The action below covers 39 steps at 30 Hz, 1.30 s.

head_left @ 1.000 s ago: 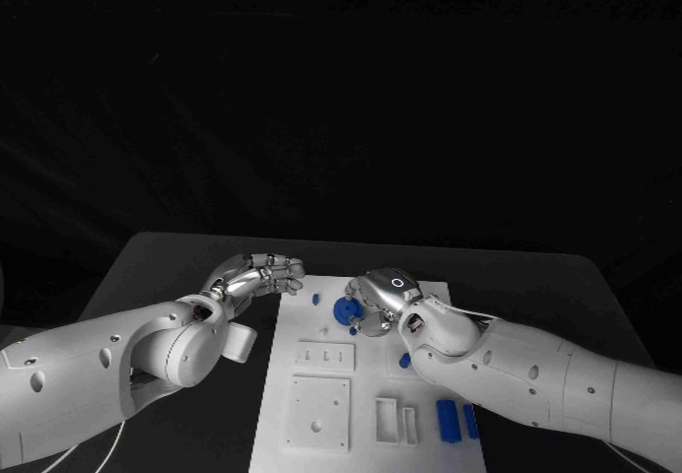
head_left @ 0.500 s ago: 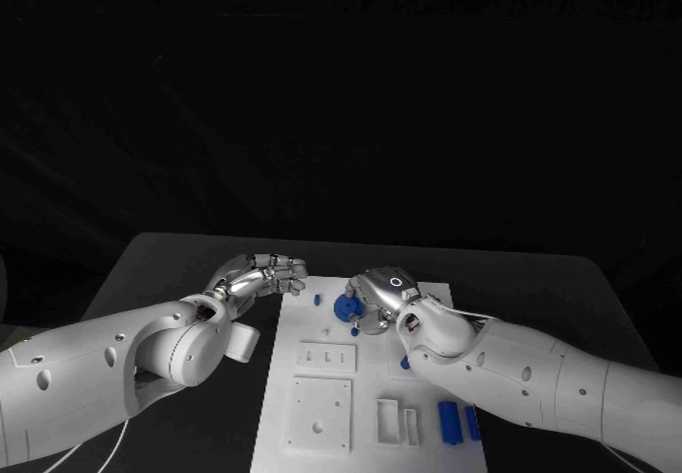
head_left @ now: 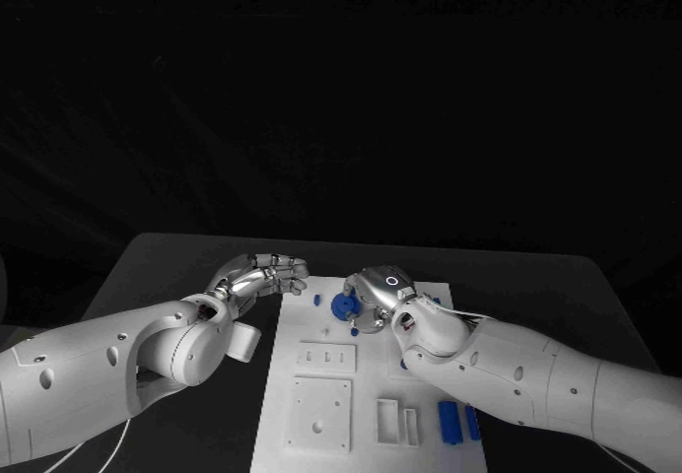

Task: Assemble the parts on the task board

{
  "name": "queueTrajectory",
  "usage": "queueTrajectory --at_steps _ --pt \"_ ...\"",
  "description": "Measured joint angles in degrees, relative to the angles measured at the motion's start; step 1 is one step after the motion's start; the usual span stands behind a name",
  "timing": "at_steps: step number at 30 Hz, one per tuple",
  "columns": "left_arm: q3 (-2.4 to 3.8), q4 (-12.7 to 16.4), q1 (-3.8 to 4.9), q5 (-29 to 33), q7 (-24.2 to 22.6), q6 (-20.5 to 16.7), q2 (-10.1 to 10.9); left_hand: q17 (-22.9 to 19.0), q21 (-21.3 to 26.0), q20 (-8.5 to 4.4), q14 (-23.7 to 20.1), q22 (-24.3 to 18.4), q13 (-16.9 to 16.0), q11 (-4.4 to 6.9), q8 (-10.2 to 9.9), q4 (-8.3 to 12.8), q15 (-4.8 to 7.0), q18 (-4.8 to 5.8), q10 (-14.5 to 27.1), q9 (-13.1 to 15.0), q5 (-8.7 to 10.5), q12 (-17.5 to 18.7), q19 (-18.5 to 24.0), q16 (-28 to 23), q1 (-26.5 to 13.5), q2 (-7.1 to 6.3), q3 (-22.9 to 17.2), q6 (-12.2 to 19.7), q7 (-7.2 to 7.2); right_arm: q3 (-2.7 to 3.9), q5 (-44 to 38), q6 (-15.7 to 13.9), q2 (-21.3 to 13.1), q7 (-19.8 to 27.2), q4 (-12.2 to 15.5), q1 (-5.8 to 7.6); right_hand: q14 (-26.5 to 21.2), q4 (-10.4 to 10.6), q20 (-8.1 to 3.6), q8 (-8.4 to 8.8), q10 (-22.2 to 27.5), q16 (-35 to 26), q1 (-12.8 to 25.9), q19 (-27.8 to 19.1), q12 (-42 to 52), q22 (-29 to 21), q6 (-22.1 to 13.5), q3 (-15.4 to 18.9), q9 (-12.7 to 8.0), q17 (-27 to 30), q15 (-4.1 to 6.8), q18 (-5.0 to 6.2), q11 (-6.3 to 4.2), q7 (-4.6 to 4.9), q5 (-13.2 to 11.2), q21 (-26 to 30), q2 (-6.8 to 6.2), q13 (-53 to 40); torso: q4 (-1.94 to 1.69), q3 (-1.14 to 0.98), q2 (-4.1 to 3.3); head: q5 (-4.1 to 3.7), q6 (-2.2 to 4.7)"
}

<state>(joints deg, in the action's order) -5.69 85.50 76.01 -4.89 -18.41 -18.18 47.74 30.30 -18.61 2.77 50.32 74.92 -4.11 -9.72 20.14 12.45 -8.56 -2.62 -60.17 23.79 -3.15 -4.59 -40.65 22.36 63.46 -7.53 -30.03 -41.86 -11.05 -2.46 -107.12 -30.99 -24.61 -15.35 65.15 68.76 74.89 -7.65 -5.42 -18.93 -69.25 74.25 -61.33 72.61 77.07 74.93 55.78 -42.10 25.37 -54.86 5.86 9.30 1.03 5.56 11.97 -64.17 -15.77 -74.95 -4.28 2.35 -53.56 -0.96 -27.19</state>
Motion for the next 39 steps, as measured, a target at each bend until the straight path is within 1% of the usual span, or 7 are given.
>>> queueTrajectory --at_steps 10,15,24,29,34,35,39 --pt "0.0 -0.34 0.0 0.0 0.07 0.05 -0.24 0.0 0.0 0.0 0.0 -0.01 0.0 0.0 0.0 0.0 0.0 0.02 0.0 -0.05 0.0 0.0 0.0 0.0 0.0 0.0 0.0 0.0 0.0 0.03 -0.01 0.08 0.62 -0.61 -1.17 0.09 -0.01 0.08 0.06 1.21 0.03 -0.43 -0.29 -0.08 -1.8 -0.01 -1.13 -0.08 0.07 -0.06 0.0 -0.04 -0.4 1.28 -0.93 0.0 -0.29 0.6 0.0 0.01 0.0 -0.04 0.06" --pt "0.0 -0.4 0.0 0.0 0.11 0.1 -0.29 0.0 0.0 0.0 0.0 -0.01 0.0 0.0 0.0 0.0 0.0 0.02 0.0 -0.05 0.0 0.0 0.0 0.0 0.0 0.0 0.0 0.0 0.0 -0.01 -0.01 0.3 0.64 -0.97 -1.4 0.06 -0.01 0.08 0.07 1.3 0.15 -0.43 -0.53 -0.1 -2.17 -0.01 -1.19 -0.08 0.77 -0.11 0.01 -0.05 -0.51 1.34 -0.93 0.0 -0.53 0.92 -0.01 0.03 0.0 -0.11 0.09" --pt "0.0 -0.5 0.0 0.0 0.17 0.16 -0.31 -0.04 0.0 0.0 0.0 -0.01 0.0 0.0 0.0 0.0 0.0 0.04 0.0 -0.04 0.0 0.0 0.0 0.0 -0.23 -0.23 0.0 0.0 0.0 0.01 0.07 0.9 0.73 -1.24 -1.4 0.11 -0.22 0.08 0.17 1.65 1.41 -0.71 -0.52 -0.2 -3.07 -0.02 -1.62 -0.08 0.77 -0.11 -0.2 -0.06 -0.14 1.73 -1.76 0.01 -0.53 1.71 0.07 -0.01 0.0 0.03 0.04" --pt "0.0 -0.66 0.0 0.0 0.2 0.17 -0.44 -0.04 0.0 0.0 0.0 -0.02 0.0 0.0 0.0 0.0 0.0 0.04 0.0 -0.04 0.0 0.0 0.0 0.0 -0.23 -0.23 0.0 0.0 0.0 -0.01 0.31 0.97 0.86 -1.24 -1.48 0.12 -0.39 -0.26 0.11 2.86 2.51 -0.94 -0.53 -0.51 -4.1 -0.02 -2.75 0.27 0.19 -0.19 -0.46 -0.06 0.4 1.45 -3.28 0.01 -0.51 2.47 0.11 -0.04 0.0 0.09 0.03" --pt "0.0 -0.72 0.0 0.0 0.23 0.19 -0.62 -0.04 -0.23 0.0 0.0 -0.02 0.0 0.0 0.0 0.0 0.0 0.07 0.0 -0.04 0.0 0.0 0.0 0.0 -0.23 -0.23 0.0 0.0 0.0 -0.02 1.07 0.96 0.94 -1.08 -1.47 0.17 -0.18 -0.28 0.17 3.97 2.72 -0.94 -0.09 -0.61 -4.32 -0.02 -4.28 1.13 -0.44 -0.28 -0.66 -0.07 0.2 0.88 -4.25 0.01 -0.95 2.77 0.09 -0.04 0.0 0.01 0.03" --pt "0.0 -0.74 0.0 0.0 0.23 0.19 -0.66 -0.04 -0.23 0.0 0.0 -0.02 0.0 0.0 0.0 0.0 0.0 0.08 0.0 -0.04 0.0 0.0 0.0 0.0 -0.23 -0.23 0.0 0.0 0.0 -0.02 1.42 0.95 0.91 -1.0 -1.42 0.2 -0.18 -0.15 0.13 4.2 2.73 -1.1 0.25 -0.66 -4.42 -0.02 -4.61 1.78 -0.57 -0.36 -0.66 -0.07 0.21 0.76 -4.41 0.01 -1.29 2.85 0.07 -0.04 0.0 -0.01 0.03" --pt "0.0 -0.82 0.0 0.0 0.25 0.2 -0.67 -0.04 -0.23 0.0 0.0 -0.02 0.0 0.0 0.0 0.0 0.0 0.09 0.0 -0.04 0.0 0.0 0.0 0.0 -0.23 -0.23 0.0 0.0 0.0 -0.02 3.0 0.97 0.86 -0.66 -1.41 0.24 -0.18 1.19 0.14 4.31 2.74 -1.16 3.69 -0.67 -4.45 -0.02 -4.89 4.09 -0.63 -0.5 -0.66 -0.07 0.2 0.5 -4.35 0.14 -1.19 2.85 0.05 -0.04 0.0 -0.04 0.02"
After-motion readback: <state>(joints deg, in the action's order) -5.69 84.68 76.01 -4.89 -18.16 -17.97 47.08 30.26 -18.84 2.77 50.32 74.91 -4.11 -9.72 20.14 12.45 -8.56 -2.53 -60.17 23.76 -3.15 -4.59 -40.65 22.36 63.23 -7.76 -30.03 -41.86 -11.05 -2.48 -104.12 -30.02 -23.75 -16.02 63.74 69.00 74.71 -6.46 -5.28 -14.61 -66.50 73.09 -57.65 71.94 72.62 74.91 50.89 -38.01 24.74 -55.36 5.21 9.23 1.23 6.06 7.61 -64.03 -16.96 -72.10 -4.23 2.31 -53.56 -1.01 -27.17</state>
